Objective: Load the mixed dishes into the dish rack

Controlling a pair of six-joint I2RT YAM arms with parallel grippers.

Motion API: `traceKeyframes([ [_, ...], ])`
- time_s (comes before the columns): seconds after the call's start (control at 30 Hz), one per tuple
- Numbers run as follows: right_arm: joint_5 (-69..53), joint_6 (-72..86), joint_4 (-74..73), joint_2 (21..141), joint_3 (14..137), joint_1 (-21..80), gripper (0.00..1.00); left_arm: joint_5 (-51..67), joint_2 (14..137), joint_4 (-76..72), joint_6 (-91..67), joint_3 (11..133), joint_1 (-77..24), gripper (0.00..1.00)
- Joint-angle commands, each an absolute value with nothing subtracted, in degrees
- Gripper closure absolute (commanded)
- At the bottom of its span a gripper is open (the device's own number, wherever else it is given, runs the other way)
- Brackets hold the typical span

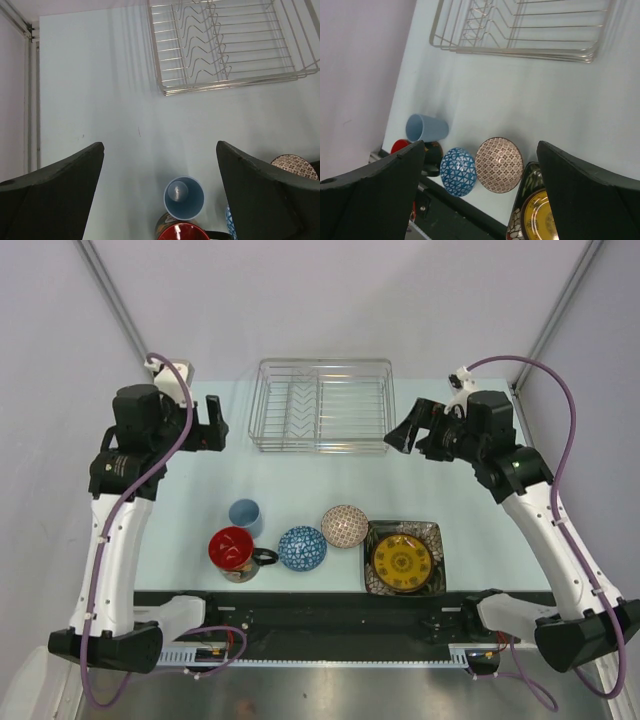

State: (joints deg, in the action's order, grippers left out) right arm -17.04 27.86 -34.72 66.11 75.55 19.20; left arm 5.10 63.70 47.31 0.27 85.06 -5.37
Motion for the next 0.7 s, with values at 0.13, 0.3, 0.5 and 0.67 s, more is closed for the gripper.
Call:
traceKeyframes([
  [0.13,-0.20,21.28,-32.96,70.90,78.21,23.55,0.00,0.79,67.41,37.97,-0.70,81.47,-5.27,0.00],
  [0.3,17.48,15.91,-32.52,81.98,86.90,26.72,0.02,2.46,76.71,33.24,-1.67,85.51,-5.27,0.00],
  [0.5,19.60,15.47,-28.58,93.33,92.98,24.44,0.21,1.76,89.97,29.98,-0.79,94.56,-5.36,0.00],
  [0.67,17.32,16.79,-26.98,100.71,96.94,20.66,0.21,1.32,99.92,27.60,-0.17,100.01,-5.80,0.00],
])
